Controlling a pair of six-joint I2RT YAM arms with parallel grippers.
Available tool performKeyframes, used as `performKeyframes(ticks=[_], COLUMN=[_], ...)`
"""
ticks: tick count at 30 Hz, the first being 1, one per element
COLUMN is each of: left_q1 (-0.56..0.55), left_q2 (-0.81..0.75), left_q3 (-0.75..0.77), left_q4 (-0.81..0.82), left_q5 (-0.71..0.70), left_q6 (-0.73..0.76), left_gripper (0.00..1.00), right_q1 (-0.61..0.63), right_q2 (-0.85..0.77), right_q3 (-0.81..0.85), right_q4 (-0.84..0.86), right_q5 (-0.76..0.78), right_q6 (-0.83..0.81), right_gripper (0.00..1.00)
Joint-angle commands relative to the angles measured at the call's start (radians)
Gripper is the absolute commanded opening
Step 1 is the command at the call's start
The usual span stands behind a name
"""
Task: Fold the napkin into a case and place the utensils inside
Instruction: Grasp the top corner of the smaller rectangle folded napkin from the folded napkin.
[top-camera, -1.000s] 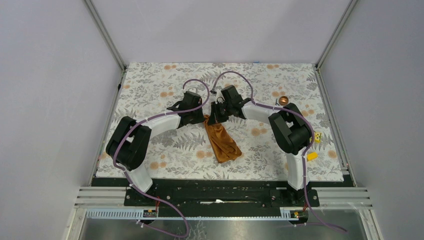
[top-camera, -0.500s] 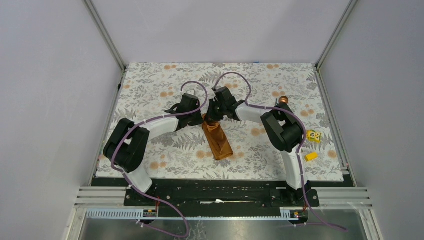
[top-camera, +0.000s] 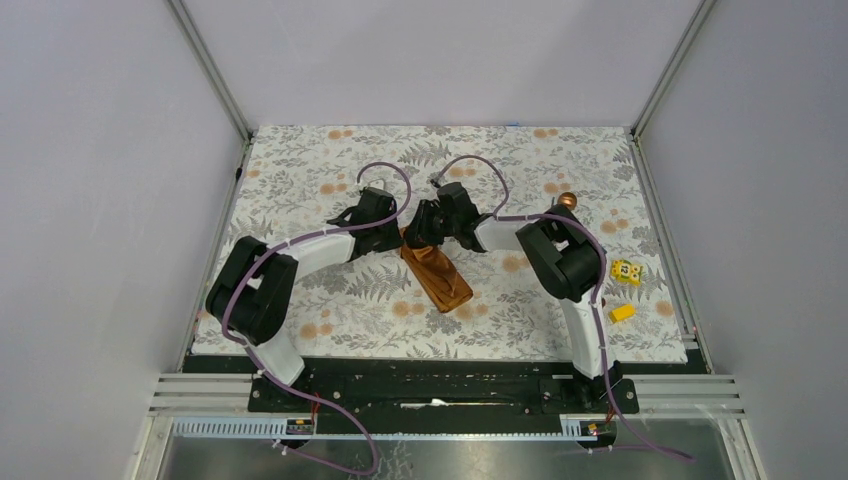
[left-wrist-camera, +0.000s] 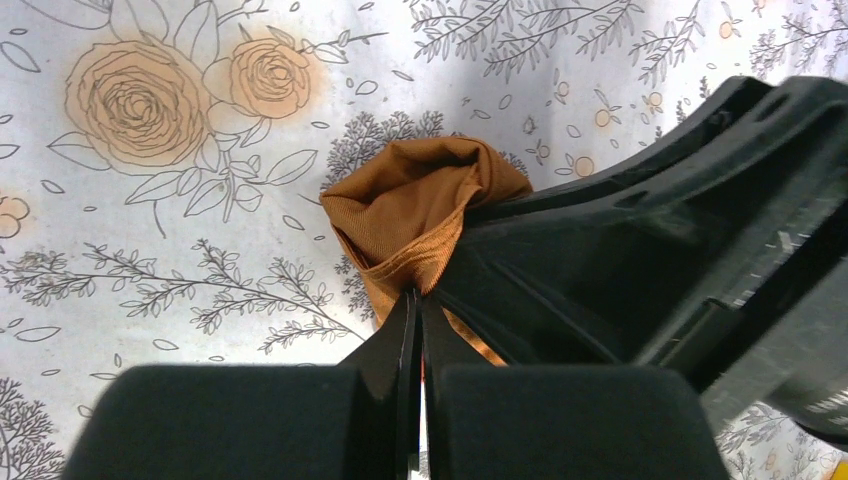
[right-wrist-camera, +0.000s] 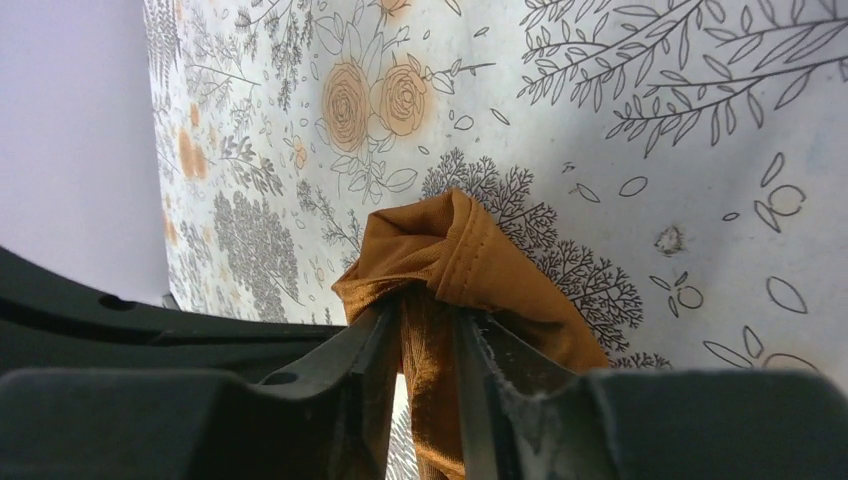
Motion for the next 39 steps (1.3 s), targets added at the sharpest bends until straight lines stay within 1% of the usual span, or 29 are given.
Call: performKeyframes(ticks=[1,3,6,8,10,14,16,19,21,24,27,29,31,34,35,37,39], left_q1=[0.007,0.009,0.011,0.011,0.011,0.011,0.011,0.011,0.011,0.011,0.011,0.011,0.011,0.014,0.016,0.029,0.049], left_q2=[-0.035,-0.030,-0.024,-0.026,-0.027,-0.031,-0.033,-0.037,-0.038,-0.036,-0.034,-0.032,-0.022,-0.006,-0.002,-0.012,-0.039], left_q3=[-0.008,-0.013,-0.015,-0.015,-0.015,-0.014,-0.015,-0.013,-0.013,-0.012,-0.012,-0.012,-0.007,0.000,0.005,0.011,0.004], left_q4=[0.003,0.006,0.013,0.013,0.010,0.011,0.013,0.014,0.014,0.015,0.017,0.015,-0.003,-0.021,-0.026,-0.041,-0.043], left_q5=[-0.002,0.002,0.017,0.018,0.018,0.028,0.032,0.033,0.033,0.071,0.096,0.098,0.091,0.101,0.109,0.122,0.139], left_q6=[-0.013,-0.015,-0.020,-0.018,-0.014,-0.014,-0.016,-0.014,-0.013,-0.013,-0.025,-0.036,-0.051,-0.059,-0.055,-0.053,-0.060], left_gripper=[0.00,0.00,0.00,0.00,0.00,0.00,0.00,0.00,0.00,0.00,0.00,0.00,0.00,0.00,0.00,0.01,0.10], right_q1=[-0.013,-0.016,-0.016,-0.016,-0.018,-0.018,-0.018,-0.018,-0.019,-0.018,-0.007,0.002,0.000,-0.010,-0.013,-0.018,-0.025], right_q2=[-0.077,-0.104,-0.135,-0.160,-0.176,-0.180,-0.176,-0.160,-0.138,-0.098,-0.043,-0.011,-0.007,-0.027,-0.038,-0.042,-0.059], right_q3=[0.033,0.027,0.031,0.029,0.037,0.037,0.031,0.013,0.005,0.005,0.029,0.030,0.001,-0.059,-0.085,-0.098,-0.111], right_q4=[-0.164,-0.198,-0.259,-0.288,-0.328,-0.346,-0.345,-0.311,-0.284,-0.214,-0.117,-0.023,0.111,0.223,0.238,0.212,0.203], right_q5=[-0.050,-0.057,-0.064,-0.055,-0.057,-0.076,-0.080,-0.079,-0.073,-0.095,-0.110,-0.088,-0.054,-0.055,-0.051,-0.074,-0.105], right_q6=[-0.126,-0.152,-0.192,-0.220,-0.259,-0.296,-0.297,-0.295,-0.287,-0.257,-0.197,-0.135,-0.057,0.003,0.003,-0.021,-0.038], right_gripper=[0.36,0.41,0.44,0.50,0.53,0.54,0.49,0.33,0.25,0.09,0.00,0.00,0.00,0.00,0.00,0.01,0.06])
